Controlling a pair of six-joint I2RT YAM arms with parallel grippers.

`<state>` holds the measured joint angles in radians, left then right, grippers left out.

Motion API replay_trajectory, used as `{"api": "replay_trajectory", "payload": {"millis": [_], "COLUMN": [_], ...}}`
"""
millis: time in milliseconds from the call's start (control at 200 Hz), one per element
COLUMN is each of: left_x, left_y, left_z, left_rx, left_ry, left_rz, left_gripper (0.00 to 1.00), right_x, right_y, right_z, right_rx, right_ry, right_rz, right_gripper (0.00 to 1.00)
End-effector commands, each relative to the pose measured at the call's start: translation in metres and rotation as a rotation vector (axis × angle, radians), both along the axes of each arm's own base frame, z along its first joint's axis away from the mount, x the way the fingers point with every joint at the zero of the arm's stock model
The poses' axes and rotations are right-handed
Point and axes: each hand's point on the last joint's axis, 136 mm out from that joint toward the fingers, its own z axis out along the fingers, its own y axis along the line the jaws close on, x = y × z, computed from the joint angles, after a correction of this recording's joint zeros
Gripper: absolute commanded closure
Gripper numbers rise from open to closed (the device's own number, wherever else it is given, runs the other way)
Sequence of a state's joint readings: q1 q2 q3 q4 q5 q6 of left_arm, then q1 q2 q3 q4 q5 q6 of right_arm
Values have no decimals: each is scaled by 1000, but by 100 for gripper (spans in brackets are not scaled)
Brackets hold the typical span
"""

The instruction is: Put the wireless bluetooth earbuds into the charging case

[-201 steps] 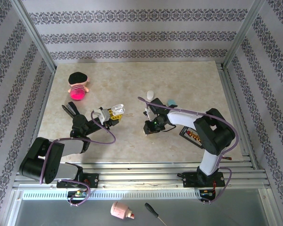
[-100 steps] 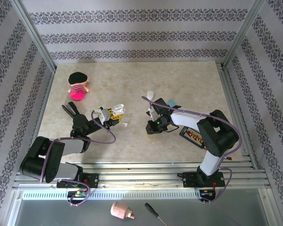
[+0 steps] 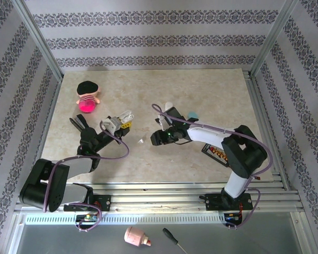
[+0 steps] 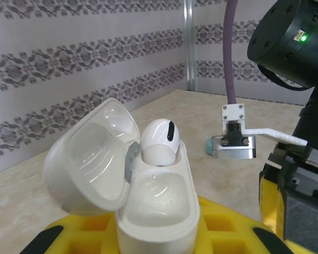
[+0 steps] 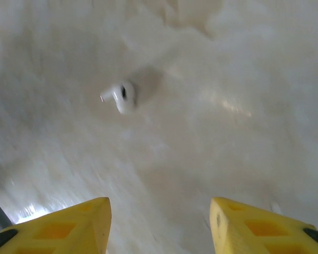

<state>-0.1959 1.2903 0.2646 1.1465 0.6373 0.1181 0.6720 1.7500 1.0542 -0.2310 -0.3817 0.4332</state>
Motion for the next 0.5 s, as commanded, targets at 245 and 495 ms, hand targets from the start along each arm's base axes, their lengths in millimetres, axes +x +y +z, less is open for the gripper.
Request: {"api": "replay_trajectory", "payload": {"millis": [245,495], "left_x": [0,0], "left_y": [10,9], "left_z": [1,2], "left_rx": [23,16], "left_ry": [-23,-24], "left_rz": [42,30], "left_gripper": [100,100], "right_x": [30,34], "right_y": [62,74], "right_z": [-8,-27], "right_rx": [154,152], "right_ry": [94,132], "right_rz": [-58,-52], "right_gripper": [58,64]}}
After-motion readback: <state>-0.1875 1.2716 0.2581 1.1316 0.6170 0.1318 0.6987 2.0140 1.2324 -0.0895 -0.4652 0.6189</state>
